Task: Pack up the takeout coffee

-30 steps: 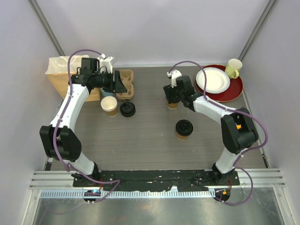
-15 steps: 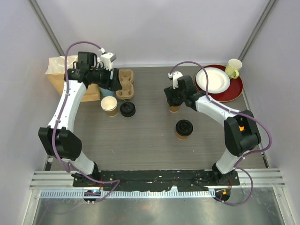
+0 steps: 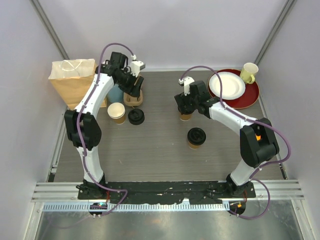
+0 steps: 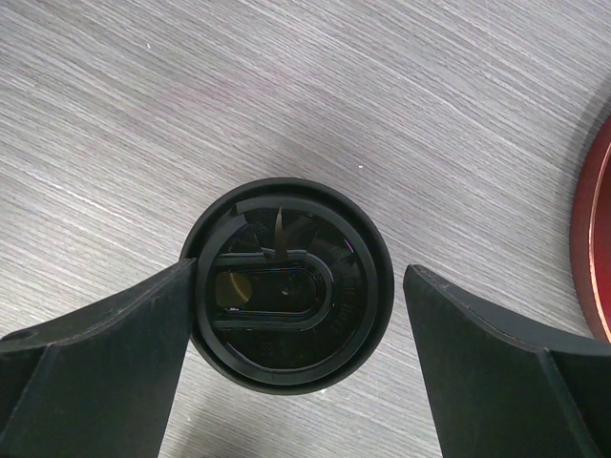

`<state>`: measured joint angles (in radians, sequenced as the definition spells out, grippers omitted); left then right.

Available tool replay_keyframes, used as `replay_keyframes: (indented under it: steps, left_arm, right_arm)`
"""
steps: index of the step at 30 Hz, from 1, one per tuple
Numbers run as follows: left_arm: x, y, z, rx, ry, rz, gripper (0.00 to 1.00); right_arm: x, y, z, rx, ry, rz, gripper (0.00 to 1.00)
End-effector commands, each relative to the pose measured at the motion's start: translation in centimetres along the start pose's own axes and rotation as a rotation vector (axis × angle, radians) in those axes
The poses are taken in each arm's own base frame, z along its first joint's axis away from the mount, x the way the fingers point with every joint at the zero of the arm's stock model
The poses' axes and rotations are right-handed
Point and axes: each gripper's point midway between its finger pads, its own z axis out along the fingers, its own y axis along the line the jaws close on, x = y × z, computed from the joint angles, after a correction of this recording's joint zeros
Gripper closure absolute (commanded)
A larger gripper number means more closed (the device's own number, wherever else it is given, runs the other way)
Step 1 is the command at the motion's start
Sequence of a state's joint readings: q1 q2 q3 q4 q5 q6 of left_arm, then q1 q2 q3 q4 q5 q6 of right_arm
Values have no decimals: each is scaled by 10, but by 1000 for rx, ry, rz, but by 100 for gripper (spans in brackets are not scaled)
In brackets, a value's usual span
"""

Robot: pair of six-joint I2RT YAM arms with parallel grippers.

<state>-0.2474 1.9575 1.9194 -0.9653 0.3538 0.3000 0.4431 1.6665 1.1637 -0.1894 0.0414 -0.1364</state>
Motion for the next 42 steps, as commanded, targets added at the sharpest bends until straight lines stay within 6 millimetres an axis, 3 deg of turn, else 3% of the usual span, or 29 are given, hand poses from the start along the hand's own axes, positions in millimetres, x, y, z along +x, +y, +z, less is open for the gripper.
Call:
replay_keyframes:
  steps: [1, 11, 14, 18, 20, 22, 24, 30, 37, 42]
  left_arm:
    - [-27, 6, -24, -39, -81, 37, 39]
    - [-22, 0, -27, -22, -78, 42, 38]
    - [-21, -1, -25, -17, -76, 38, 38]
    - [-20, -11, -23, 33, -80, 10, 38]
    - [-17, -23, -18, 83, -81, -27, 38]
    - [-10, -41, -9, 142, -61, -58, 39]
    - [-7, -67, 4, 230, -56, -82, 40]
    - [-19, -123, 39, 438, -86, -328, 41]
    - [-30, -136, 58, 500, -120, -464, 40]
    - [-23, -154, 79, 538, -86, -489, 39]
  right_arm:
    - [-46, -6, -19, 8, -126, -6, 7]
    - [-50, -5, -23, 0, -136, -5, 6]
    - [-43, -2, -21, -14, -123, -10, 6]
    - [-31, 17, -20, -94, -125, -27, 6]
    - [-39, 16, -24, -54, -160, -65, 7]
    - [-37, 2, -26, 56, -158, -89, 7]
    - [-38, 2, -26, 86, -156, -121, 7]
    - [-33, 31, -29, -22, -195, -149, 7]
    - [-24, 59, -38, -186, -217, -180, 8]
    - [-19, 69, -36, -242, -213, -188, 9]
